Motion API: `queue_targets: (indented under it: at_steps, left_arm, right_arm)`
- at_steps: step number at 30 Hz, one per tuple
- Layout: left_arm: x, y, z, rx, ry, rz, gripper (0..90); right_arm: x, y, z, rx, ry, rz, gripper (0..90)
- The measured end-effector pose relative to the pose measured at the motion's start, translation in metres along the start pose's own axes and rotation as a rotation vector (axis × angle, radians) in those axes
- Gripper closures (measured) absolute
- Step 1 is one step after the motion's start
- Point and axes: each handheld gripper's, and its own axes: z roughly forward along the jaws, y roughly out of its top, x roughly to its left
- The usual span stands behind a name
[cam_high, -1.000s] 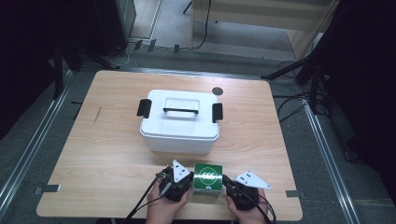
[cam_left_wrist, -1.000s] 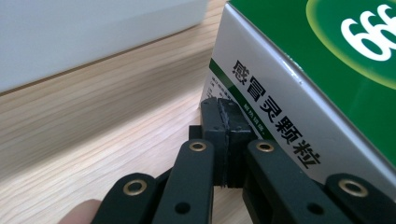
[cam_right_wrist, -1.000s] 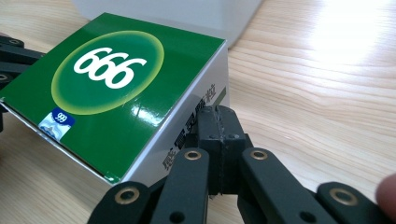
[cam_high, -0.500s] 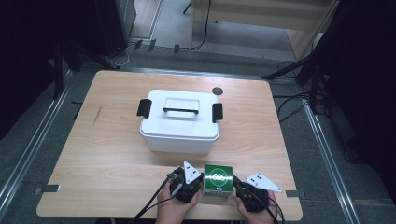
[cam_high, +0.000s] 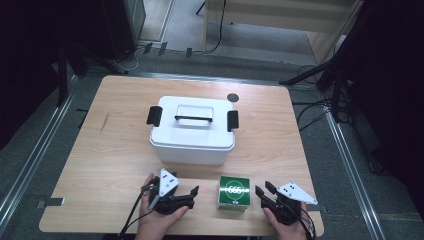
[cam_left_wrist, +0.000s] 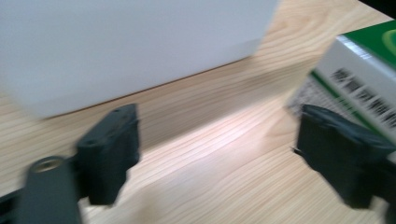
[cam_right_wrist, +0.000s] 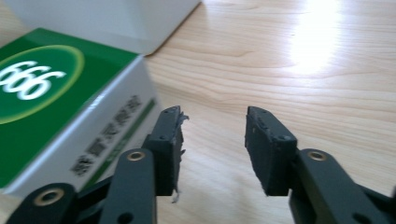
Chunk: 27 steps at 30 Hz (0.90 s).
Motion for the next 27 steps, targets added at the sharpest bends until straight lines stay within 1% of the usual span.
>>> queue_targets:
  at_steps: [1, 2, 3, 4, 5, 6, 7, 8, 9, 10, 11, 12, 13, 14, 15, 16, 17, 18, 19, 20, 21, 22, 23, 25, 26, 27]
  left_arm:
    - [0.008, -0.003, -0.005, -0.005, 0.007, -0.008, 8.7]
    - [0.017, -0.006, -0.010, -0.008, 0.009, -0.017, 5.8]
    - [0.025, -0.008, -0.015, -0.011, 0.022, -0.023, 1.0]
    - [0.025, -0.008, -0.015, -0.011, 0.022, -0.023, 0.0]
    - [0.042, -0.014, -0.025, -0.024, 0.040, -0.023, 0.0]
    - [0.042, -0.014, -0.025, -0.024, 0.040, -0.023, 0.0]
    - [0.050, -0.016, -0.029, -0.027, 0.077, -0.028, 0.0]
    - [0.059, -0.019, -0.033, -0.021, 0.097, -0.034, 0.0]
    - [0.075, -0.023, -0.040, -0.013, 0.139, -0.066, 0.0]
    - [0.075, -0.023, -0.040, -0.013, 0.139, -0.066, 0.0]
    - [0.090, -0.026, -0.046, -0.019, 0.156, -0.109, 0.0]
    - [0.090, -0.026, -0.046, -0.019, 0.156, -0.109, 0.0]
    - [0.097, -0.027, -0.048, -0.023, 0.170, -0.119, 0.0]
    - [0.103, -0.027, -0.050, -0.020, 0.194, -0.121, 0.0]
    - [0.115, -0.028, -0.055, -0.020, 0.213, -0.135, 0.0]
    - [0.115, -0.028, -0.055, -0.020, 0.213, -0.135, 0.0]
    - [0.121, -0.029, -0.057, -0.023, 0.222, -0.142, 0.0]
    - [0.127, -0.030, -0.058, -0.034, 0.224, -0.155, 0.0]
    - [0.133, -0.030, -0.060, -0.044, 0.226, -0.179, 0.0]
    - [0.137, -0.031, -0.061, -0.054, 0.229, -0.193, 0.0]
    - [0.143, -0.033, -0.062, -0.065, 0.243, -0.200, 0.0]
    - [0.143, -0.033, -0.062, -0.065, 0.243, -0.200, 0.0]
    - [0.148, -0.034, -0.062, -0.069, 0.254, -0.193, 0.0]
    - [0.151, -0.034, -0.062, -0.071, 0.262, -0.188, 0.0]
    - [0.153, -0.034, -0.062, -0.072, 0.261, -0.193, 0.0]
    - [0.159, -0.034, -0.063, -0.070, 0.267, -0.204, 0.0]
  right_arm:
    - [-0.002, 0.000, 0.000, -0.007, -0.018, -0.003, 48.4]
    - [-0.004, 0.001, 0.000, -0.005, -0.032, 0.001, 49.4]
    - [-0.006, 0.002, 0.000, 0.003, -0.020, 0.018, 50.9]
    - [-0.006, 0.002, 0.000, 0.003, -0.020, 0.018, 50.9]
    - [-0.010, 0.006, 0.000, 0.022, 0.012, 0.041, 48.6]
    - [-0.010, 0.006, 0.000, 0.022, 0.012, 0.041, 48.6]
    - [-0.011, 0.010, -0.001, 0.032, -0.013, 0.041, 37.3]
    - [-0.011, 0.010, -0.001, 0.032, -0.013, 0.041, 37.3]
    - [-0.012, 0.015, -0.002, 0.071, -0.071, 0.052, 18.1]
    - [-0.012, 0.015, -0.002, 0.071, -0.071, 0.052, 18.1]
    - [-0.016, 0.020, -0.003, 0.075, -0.069, 0.047, 9.7]
    - [-0.016, 0.020, -0.003, 0.075, -0.069, 0.047, 9.7]
    - [-0.017, 0.022, -0.003, 0.071, -0.061, 0.045, 4.6]
    - [-0.020, 0.028, -0.004, 0.068, -0.039, 0.045, 0.0]
    - [-0.020, 0.031, -0.005, 0.062, -0.046, 0.036, 0.0]
    - [-0.021, 0.033, -0.007, 0.056, -0.055, 0.029, 0.0]
    - [-0.021, 0.033, -0.007, 0.056, -0.055, 0.029, 0.0]
    - [-0.022, 0.036, -0.008, 0.050, -0.067, 0.023, 0.0]
    - [-0.025, 0.041, -0.009, 0.045, -0.103, 0.026, 0.0]
    - [-0.025, 0.041, -0.009, 0.045, -0.103, 0.026, 0.0]
    - [-0.029, 0.046, -0.011, 0.029, -0.105, 0.021, 0.0]
    - [-0.029, 0.046, -0.011, 0.029, -0.105, 0.021, 0.0]
    - [-0.032, 0.052, -0.013, 0.022, -0.114, 0.025, 0.0]
    - [-0.033, 0.055, -0.013, 0.022, -0.109, 0.022, 0.0]
    - [-0.033, 0.059, -0.013, 0.027, -0.105, 0.014, 0.0]
    - [-0.033, 0.066, -0.013, 0.035, -0.095, -0.014, 0.0]
